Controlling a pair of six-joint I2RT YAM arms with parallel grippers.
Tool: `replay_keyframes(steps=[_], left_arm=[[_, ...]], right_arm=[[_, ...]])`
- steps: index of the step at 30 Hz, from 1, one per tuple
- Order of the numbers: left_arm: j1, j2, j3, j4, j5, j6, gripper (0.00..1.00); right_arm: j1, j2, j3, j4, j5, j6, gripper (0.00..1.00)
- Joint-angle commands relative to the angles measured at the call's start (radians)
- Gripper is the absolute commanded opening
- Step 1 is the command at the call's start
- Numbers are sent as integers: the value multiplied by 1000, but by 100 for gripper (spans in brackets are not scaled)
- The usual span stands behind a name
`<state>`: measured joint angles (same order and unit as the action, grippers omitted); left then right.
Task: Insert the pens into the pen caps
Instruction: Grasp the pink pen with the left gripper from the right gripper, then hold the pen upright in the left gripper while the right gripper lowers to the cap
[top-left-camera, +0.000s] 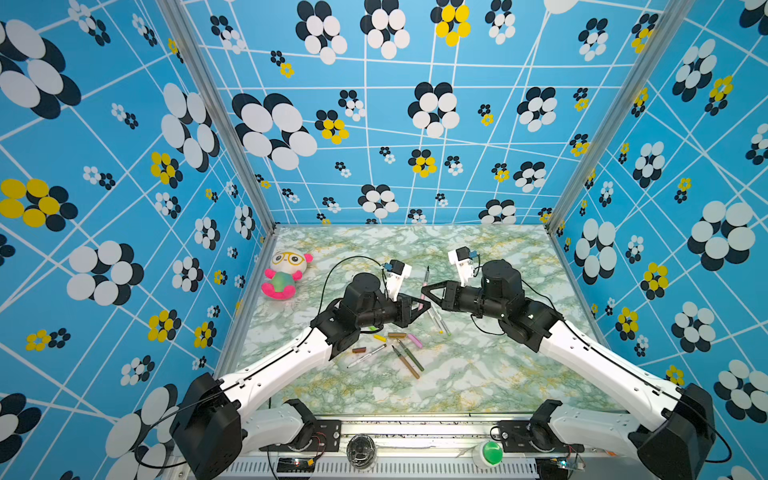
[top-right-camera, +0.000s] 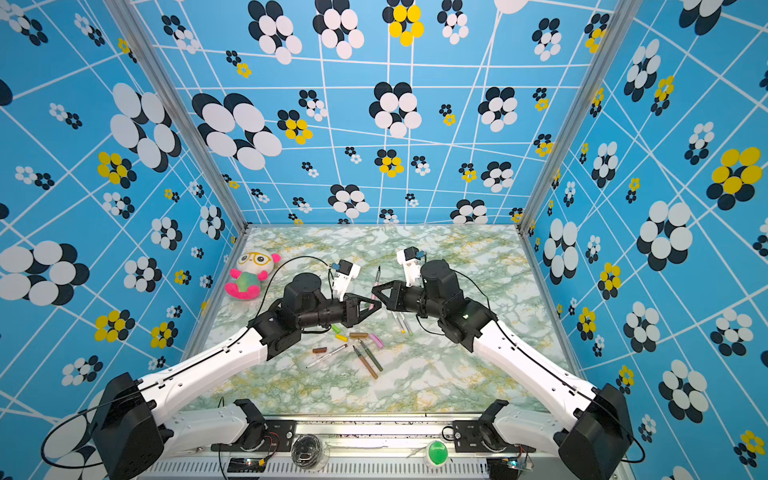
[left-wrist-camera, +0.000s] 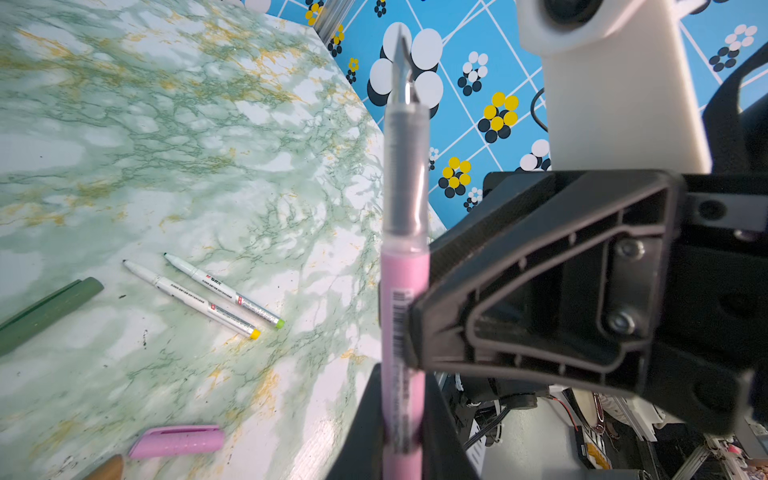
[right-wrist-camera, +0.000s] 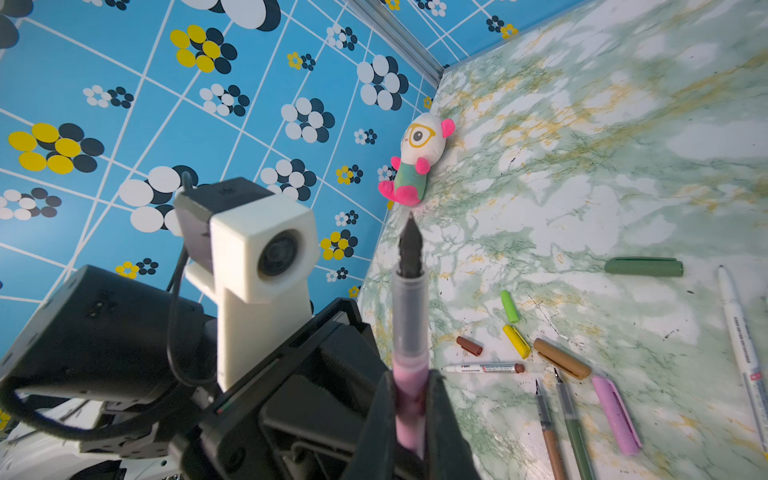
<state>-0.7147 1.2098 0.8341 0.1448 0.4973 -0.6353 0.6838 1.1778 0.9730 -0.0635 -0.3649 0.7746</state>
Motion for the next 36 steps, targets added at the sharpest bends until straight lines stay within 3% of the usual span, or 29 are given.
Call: replay_keyframes(steps=[1, 9, 17, 24, 36], left_arm=[[-5, -2, 38, -28, -11, 30, 0], [20, -83, 27, -175, -164, 65, 0], [131, -311, -36, -411, -432, 86, 0], [222, -473, -104, -480, -404, 99, 0], [242, -567, -176, -499, -396, 78, 0]], right_arm=[[-4, -4, 6, 0, 9, -19, 10], [-4, -25, 47, -182, 95, -112, 39], [25, 11, 24, -424, 200, -217, 44], [137, 255, 93, -551, 342, -352, 45], [237, 598, 273, -577, 440, -465, 44]])
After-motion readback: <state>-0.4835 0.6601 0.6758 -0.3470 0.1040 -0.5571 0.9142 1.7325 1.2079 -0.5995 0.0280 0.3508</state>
